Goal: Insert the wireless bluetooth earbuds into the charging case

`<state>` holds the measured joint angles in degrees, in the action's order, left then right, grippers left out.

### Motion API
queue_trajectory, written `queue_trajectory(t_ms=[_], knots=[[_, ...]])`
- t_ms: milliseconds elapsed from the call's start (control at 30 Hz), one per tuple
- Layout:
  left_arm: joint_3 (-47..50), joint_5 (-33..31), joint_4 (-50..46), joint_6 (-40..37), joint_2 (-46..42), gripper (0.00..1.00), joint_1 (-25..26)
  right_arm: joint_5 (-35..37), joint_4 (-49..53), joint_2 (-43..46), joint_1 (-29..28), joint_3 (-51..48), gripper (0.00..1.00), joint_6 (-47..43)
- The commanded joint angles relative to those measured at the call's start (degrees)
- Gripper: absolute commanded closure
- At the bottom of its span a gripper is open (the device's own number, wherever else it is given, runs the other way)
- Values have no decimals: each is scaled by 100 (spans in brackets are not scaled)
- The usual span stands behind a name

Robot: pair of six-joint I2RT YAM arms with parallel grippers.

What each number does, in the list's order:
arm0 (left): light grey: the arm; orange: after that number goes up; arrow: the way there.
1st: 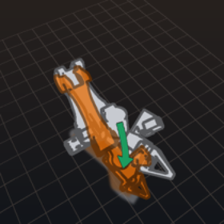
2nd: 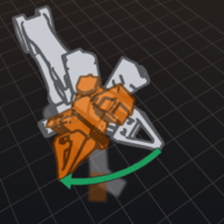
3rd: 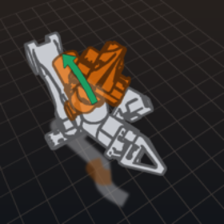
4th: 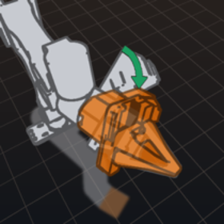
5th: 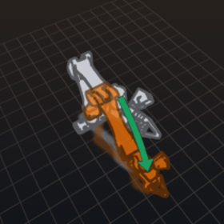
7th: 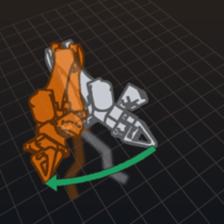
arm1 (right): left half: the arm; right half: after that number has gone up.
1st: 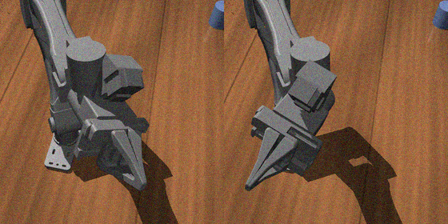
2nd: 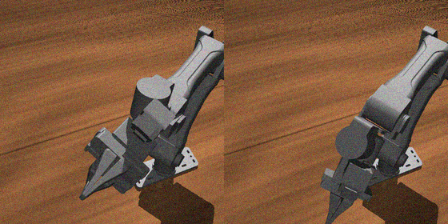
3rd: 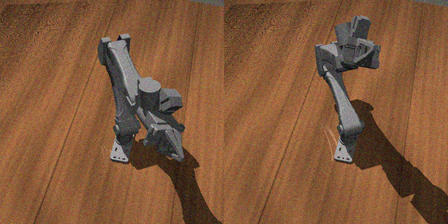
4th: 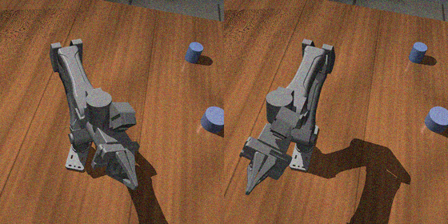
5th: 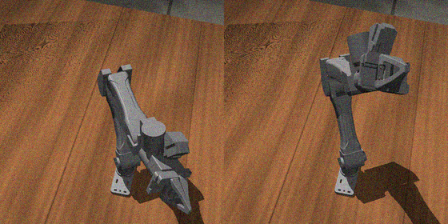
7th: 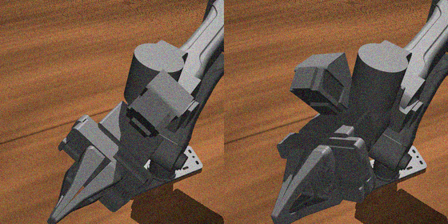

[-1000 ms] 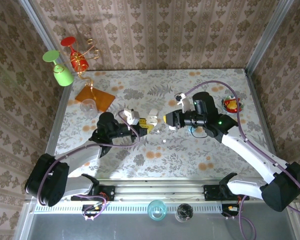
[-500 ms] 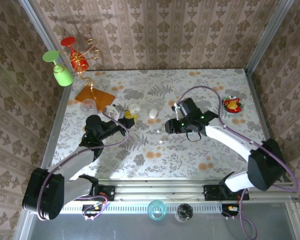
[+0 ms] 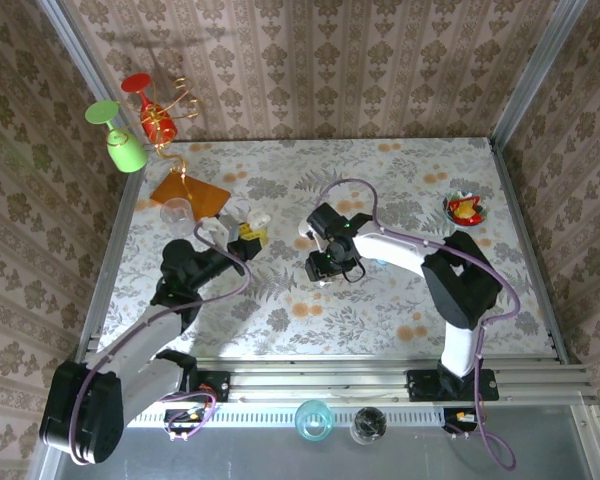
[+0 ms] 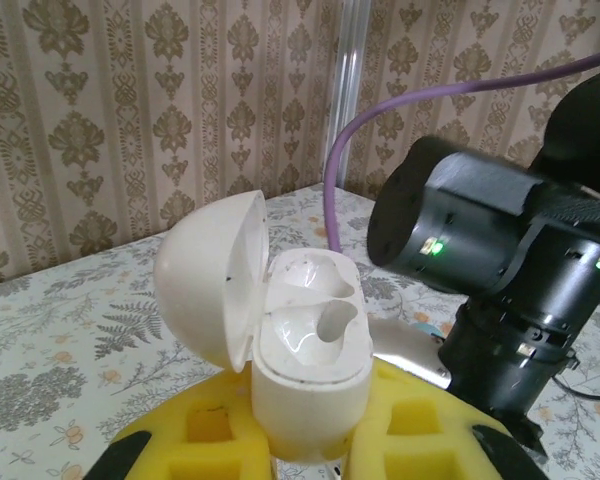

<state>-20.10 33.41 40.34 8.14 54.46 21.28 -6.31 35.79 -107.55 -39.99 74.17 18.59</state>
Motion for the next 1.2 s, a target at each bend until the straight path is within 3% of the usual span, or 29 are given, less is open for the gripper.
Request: queue_trajectory(t_ms=[0,333,700,1000,1167], knots=[[161,-413,-258,67,-385,90,-49,490,967,-342,-158,431,47,-612],[280,-684,-988,26,-1174,90,-194,59,1197,-673,-211,556,47,-570],[243,-590,-905,38,-1077,89,-208,-328,736,73,-345,112,51,-136],[305,-633,-897,5,-1112,89,-203,643,1690,-572,-301,1016,51,-181],[358,-686,-905,-29,-1174,89,-211,789,2191,-1111,-294,1584,55,-84]])
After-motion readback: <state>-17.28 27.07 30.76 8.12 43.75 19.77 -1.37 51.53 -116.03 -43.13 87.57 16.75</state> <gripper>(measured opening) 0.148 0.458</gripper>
